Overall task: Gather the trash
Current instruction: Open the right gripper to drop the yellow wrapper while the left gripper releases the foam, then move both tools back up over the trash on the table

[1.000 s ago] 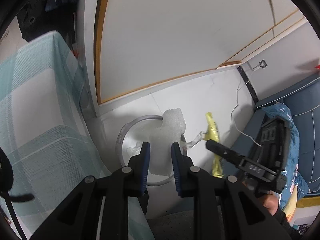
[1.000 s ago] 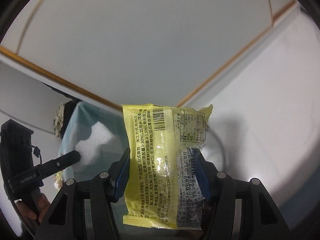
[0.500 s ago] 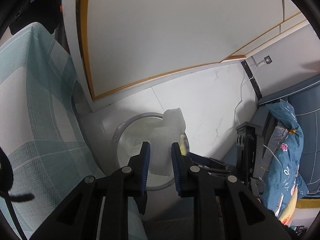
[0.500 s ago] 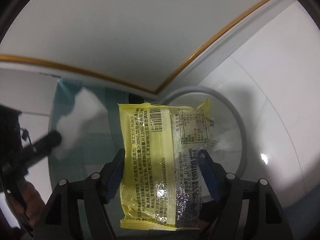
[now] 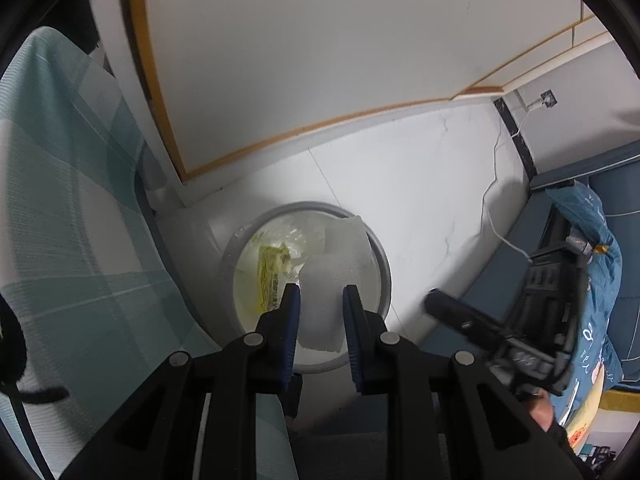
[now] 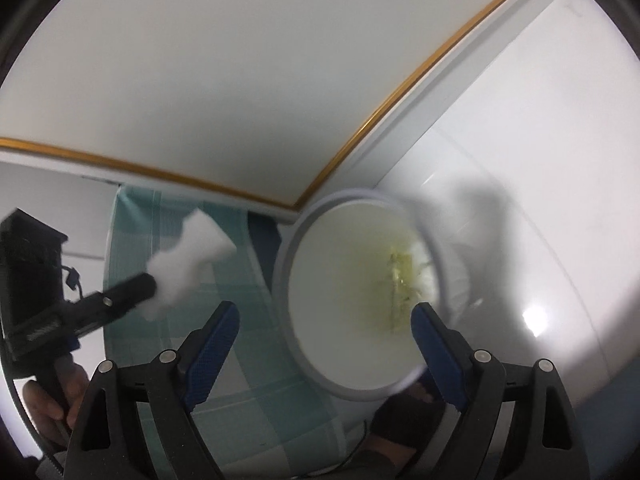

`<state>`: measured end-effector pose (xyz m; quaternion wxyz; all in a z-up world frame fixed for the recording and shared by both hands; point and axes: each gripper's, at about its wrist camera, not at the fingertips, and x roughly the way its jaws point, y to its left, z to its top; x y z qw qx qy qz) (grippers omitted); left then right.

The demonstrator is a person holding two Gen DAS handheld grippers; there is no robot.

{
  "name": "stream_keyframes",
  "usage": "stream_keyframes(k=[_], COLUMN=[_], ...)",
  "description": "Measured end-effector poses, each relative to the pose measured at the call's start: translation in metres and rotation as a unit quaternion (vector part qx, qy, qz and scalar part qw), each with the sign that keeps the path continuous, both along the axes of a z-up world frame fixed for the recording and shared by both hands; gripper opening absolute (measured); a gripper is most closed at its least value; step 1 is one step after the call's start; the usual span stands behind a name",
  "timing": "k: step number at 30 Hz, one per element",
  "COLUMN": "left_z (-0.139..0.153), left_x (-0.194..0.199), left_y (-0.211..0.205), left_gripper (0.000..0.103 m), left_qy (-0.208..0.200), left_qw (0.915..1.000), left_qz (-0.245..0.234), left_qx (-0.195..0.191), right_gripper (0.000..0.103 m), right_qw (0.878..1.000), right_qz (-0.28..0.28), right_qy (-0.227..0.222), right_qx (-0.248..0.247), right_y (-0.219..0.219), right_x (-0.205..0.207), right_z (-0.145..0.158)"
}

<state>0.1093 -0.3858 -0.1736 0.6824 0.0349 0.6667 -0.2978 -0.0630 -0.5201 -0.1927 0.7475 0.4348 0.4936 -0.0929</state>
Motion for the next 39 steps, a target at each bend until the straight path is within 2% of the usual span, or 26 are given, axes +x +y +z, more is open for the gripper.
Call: stream_keyframes(k=[8,12,23,24,26,28,33,36,39], left_z=[-0.015,-0.017,-0.034,-0.034,-0.033,-0.032,-0.026,-0.022,-0.014], left_x=[-0.003,-0.006,-0.005,-0.005,-0.007,-0.008,-0.014,-0.016,-0.015], left_y=[-0.017,-0.023,-0.027,-0.027,-0.027,-0.025,-0.022,-0.020,-0.016], left_gripper=[0.017,0.018,0.021,0.023,0.034,0.053,0.056,0.069,0.072], left_qy=[0.031,0.032,0.063,0.061,0.056,0.051,0.030,0.013,-0.006], left_qw=[0.9991,0.9985,0.9948,0.9947,0.9948,0.9948,0.9948,0.9940,0.9944], left_qz=[-0.019,-0.027,-0.012,-0.012,-0.011,-0.007,-0.010,-0.014,-0.007], left_qx=[0.024,0.036,0.079,0.081,0.085,0.088,0.097,0.108,0.105], right_gripper=[0.090,0.091,0.094,0.095,0.096,0.097,0.097,0.097,0.097], right_qw=[0.999,0.998,0.997,0.997,0.997,0.997,0.997,0.998,0.999], right_qz=[-0.046,-0.063,-0.077,-0.077,-0.077,-0.076,-0.072,-0.062,-0.054], right_qy=[0.004,0.005,0.008,0.007,0.006,0.006,0.006,0.003,0.004], right_qx=[-0.022,-0.023,-0.012,-0.010,-0.007,-0.008,-0.012,-0.004,-0.002], right_y=[-0.024,-0.029,-0.029,-0.029,-0.028,-0.028,-0.026,-0.023,-0.019], right_x=[-0.029,-0.035,-0.042,-0.043,-0.044,-0.045,-0.045,-0.044,-0.044], right_z=[0.012,0.012,0.012,0.013,0.014,0.015,0.017,0.020,0.022])
